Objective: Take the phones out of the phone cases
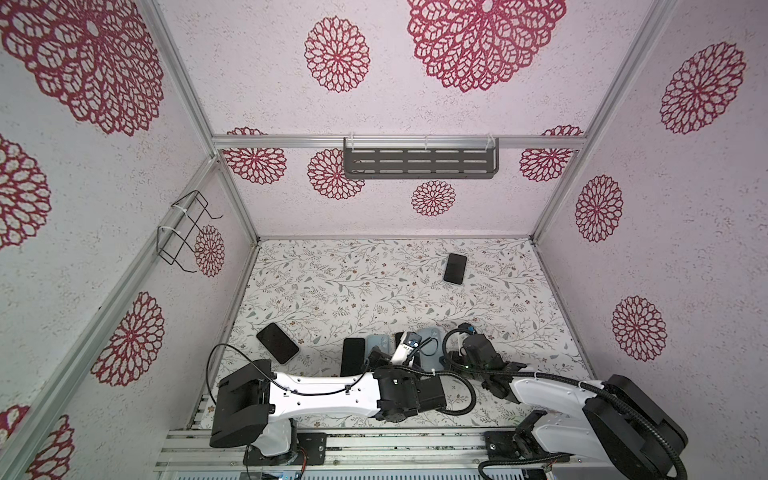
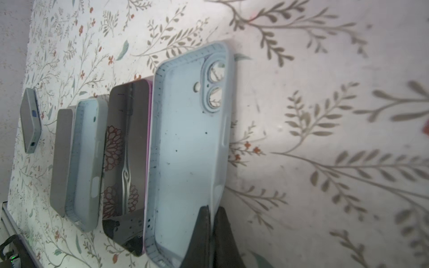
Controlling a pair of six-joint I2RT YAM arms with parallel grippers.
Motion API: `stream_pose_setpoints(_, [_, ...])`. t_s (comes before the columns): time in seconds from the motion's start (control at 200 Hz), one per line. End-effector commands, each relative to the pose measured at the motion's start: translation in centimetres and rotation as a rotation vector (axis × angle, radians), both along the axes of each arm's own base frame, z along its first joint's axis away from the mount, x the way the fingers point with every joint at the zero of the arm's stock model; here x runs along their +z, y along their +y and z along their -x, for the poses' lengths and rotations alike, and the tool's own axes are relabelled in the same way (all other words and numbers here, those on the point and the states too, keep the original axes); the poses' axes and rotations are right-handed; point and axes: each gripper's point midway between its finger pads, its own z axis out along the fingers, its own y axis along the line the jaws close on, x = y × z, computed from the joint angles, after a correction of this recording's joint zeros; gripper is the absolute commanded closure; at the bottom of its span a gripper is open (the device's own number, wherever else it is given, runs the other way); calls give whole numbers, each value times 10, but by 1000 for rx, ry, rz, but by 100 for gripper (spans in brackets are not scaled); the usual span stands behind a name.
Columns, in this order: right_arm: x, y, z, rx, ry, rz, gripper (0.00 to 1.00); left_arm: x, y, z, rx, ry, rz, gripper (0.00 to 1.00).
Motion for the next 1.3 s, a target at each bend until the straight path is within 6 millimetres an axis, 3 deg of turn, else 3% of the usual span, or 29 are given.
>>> stream_pose_setpoints(0.0, [11, 22, -4, 29, -25, -46, 100, 9, 18, -10, 69, -30, 73, 3])
stream_pose_setpoints(0.205, [5, 28, -3, 49, -17, -20, 100, 24, 45, -27, 135, -43, 185, 3])
stream_pose_setpoints(0.31, [11, 21, -1, 52, -27, 10, 61, 31, 47, -35, 140, -36, 245, 3])
stream_pose_setpoints(0.385, [23, 0, -7, 5, -69, 83, 29, 39, 42, -40, 127, -30, 287, 3])
stream_pose_setpoints(0.45, [41, -25, -20, -68, -114, 133, 9, 45, 38, -48, 120, -15, 338, 3])
stream_pose_setpoints(0.495, [57, -43, -30, -119, -144, 160, 2, 50, 32, -54, 101, 0, 385, 3])
stream_pose_setpoints(0.61, [92, -80, -64, -234, -209, 227, 1, 62, 7, -70, -2, 45, 536, 3])
stream_pose_setpoints(0.701, [104, -96, -101, -281, -202, 294, 1, 72, -15, -81, -97, 66, 667, 3])
stream_pose_setpoints(0.891, [96, -99, -203, -276, -133, 402, 1, 83, -44, -97, -220, 101, 809, 3])
stream_pose_setpoints(1.051, [75, -88, -273, -260, -79, 440, 1, 72, -53, -99, -241, 137, 793, 3])
stream_pose_setpoints(1.161, [59, -91, -303, -287, -57, 480, 1, 65, -48, -100, -221, 135, 787, 3])
stream_pose_setpoints(1.296, [39, -97, -324, -307, -35, 538, 1, 64, -41, -101, -203, 131, 803, 3])
